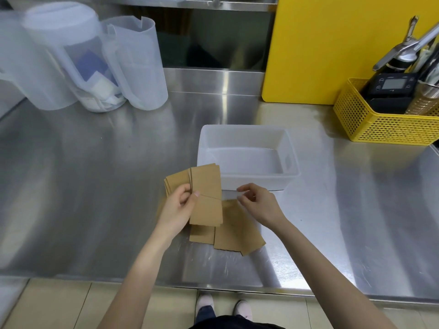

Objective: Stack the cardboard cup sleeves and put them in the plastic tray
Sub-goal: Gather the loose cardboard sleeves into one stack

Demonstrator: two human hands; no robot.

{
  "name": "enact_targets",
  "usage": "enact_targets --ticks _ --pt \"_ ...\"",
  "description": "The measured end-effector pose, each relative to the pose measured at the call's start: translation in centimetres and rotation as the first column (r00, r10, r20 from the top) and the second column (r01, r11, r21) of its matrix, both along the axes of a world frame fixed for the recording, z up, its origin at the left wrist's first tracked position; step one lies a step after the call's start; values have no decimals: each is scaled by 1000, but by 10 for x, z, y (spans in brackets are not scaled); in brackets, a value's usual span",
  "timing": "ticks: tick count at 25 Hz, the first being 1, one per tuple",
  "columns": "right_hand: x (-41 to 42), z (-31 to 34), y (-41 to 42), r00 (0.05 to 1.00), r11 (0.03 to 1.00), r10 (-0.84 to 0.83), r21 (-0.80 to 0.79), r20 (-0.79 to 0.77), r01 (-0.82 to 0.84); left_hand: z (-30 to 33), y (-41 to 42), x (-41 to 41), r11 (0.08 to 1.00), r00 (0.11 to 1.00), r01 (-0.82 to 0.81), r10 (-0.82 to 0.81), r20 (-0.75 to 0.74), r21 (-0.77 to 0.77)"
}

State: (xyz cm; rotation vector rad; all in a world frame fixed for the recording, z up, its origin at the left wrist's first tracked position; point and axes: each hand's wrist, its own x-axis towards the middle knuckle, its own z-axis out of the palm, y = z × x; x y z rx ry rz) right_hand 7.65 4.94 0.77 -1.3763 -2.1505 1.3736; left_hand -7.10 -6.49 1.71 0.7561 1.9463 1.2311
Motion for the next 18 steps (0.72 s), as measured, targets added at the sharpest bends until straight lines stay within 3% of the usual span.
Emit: enact_targets --ticks 4,9,18 --pt "-10 -18 -3 951 983 169 27 261 -182 1 -6 -11 998 999 -45 44 19 37" --pt "-27 -30 -6 837 957 230 43 496 -289 -1 -9 -19 996 997 -79 78 29 44" --pt "-31 -33 -9 880 975 149 83 450 -208 -5 -9 -22 995 995 -92 90 47 47"
